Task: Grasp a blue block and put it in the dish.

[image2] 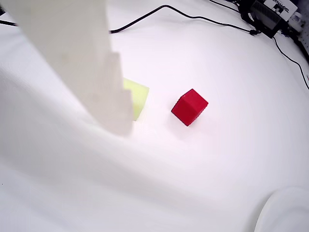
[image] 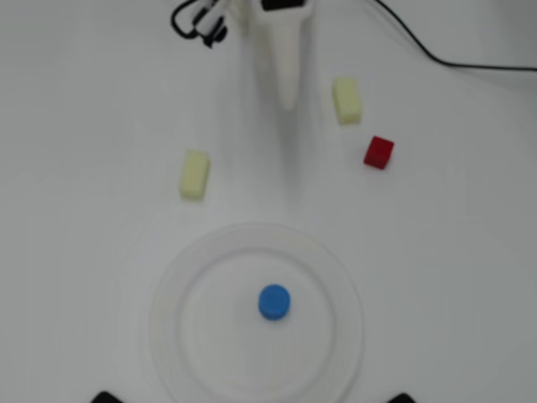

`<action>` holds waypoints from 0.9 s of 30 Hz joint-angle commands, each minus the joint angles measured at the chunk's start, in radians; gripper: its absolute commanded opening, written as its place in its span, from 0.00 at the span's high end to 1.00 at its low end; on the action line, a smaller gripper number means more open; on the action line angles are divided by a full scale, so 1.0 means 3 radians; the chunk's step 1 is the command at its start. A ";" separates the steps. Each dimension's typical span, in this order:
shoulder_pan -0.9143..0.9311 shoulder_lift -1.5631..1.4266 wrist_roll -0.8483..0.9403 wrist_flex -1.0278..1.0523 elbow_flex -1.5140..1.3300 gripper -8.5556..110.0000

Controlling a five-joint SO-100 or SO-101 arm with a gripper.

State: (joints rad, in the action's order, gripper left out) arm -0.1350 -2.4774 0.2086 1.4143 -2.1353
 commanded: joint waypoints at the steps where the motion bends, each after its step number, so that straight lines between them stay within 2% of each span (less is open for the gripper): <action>1: -0.0072 -0.0619 -0.0143 -0.0332 -0.0772 0.63; 5: -0.0072 -0.1375 -0.0394 -0.0644 -0.1565 0.62; 10: -0.0036 -0.2301 -0.0486 -0.0654 -0.2291 0.59; 17: -0.0020 -0.3237 -0.0573 -0.0307 -0.2823 0.58; 21: -0.0020 -0.3237 -0.0675 -0.0210 -0.3037 0.58; 24: -0.0036 -0.3237 -0.0649 -0.0148 -0.3170 0.65; 27: -0.0051 -0.3242 -0.0721 -0.0020 -0.3267 0.85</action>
State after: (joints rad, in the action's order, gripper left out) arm -0.1427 -3.2781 0.0031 1.3407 -3.0542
